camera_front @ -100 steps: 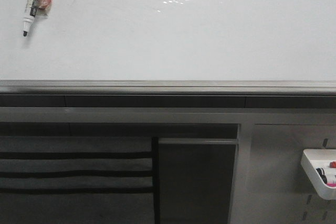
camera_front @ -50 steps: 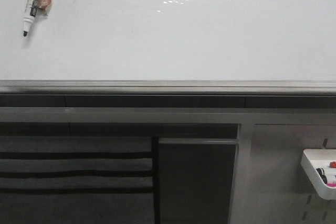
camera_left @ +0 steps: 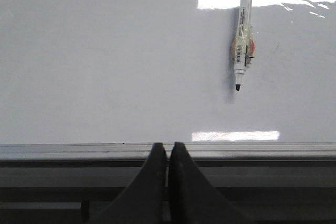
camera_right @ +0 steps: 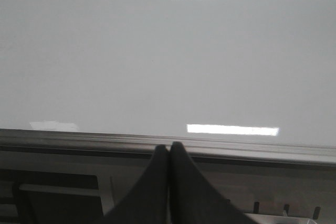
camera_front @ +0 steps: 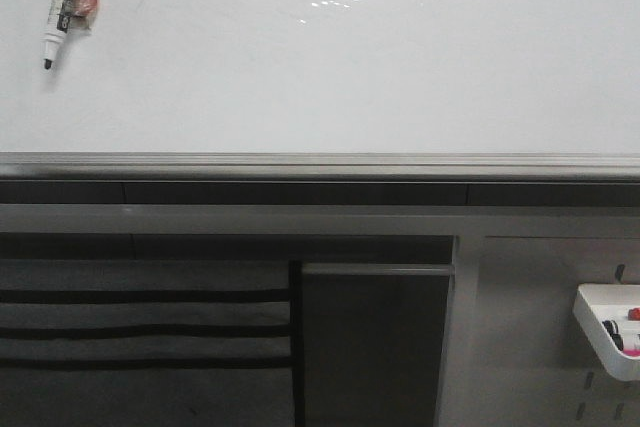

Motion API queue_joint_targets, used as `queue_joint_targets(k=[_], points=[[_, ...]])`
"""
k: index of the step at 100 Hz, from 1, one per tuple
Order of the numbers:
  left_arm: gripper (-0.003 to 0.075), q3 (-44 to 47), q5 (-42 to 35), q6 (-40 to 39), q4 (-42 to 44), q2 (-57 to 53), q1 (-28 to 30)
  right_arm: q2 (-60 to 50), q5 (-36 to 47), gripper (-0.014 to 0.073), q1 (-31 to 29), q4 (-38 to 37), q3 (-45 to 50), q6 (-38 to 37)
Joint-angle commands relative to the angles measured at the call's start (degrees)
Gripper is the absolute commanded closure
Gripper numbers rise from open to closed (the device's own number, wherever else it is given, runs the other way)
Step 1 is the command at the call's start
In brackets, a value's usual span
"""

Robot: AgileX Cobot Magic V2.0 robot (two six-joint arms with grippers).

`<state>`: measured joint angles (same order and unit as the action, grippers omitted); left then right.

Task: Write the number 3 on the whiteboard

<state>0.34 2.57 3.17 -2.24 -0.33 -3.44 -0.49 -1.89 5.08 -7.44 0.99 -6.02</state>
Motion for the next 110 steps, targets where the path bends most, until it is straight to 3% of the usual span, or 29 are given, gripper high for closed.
queue_joint_targets(k=[1, 14, 34, 45, 61, 110], points=[[0.0738, 0.11, -6.44, -0.43, -0.59, -1.82, 0.32, -1.22, 5.84, 0.0668, -0.29, -0.38, 0.84, 0.03], [0.0738, -3.92, -4.72, -0.43, -2.31, -1.72, 0.32, -0.98, 2.31, 0.0668, -0.29, 2.54, -3.95, 0.03], [0.0738, -18.78, 10.30, -0.10, -2.45, 1.58, 0.32, 4.20, -15.53, 0.0668, -0.29, 3.64, -17.91, 0.03], [0.0738, -27.29, 17.24, 0.80, -2.06, 6.73, 0.32, 9.51, -21.28, 0.0668, -0.29, 3.64, -25.83, 0.03], [0.0738, -33.24, 18.90, 1.11, -2.31, 12.35, 0.32, 15.77, -21.51, 0.0668, -0.29, 3.79, -31.65, 0.03], [0.0738, -32.61, 18.91, 1.11, -2.31, 13.48, 0.32, 16.87, -21.00, 0.0668, -0.29, 3.79, -31.95, 0.03]])
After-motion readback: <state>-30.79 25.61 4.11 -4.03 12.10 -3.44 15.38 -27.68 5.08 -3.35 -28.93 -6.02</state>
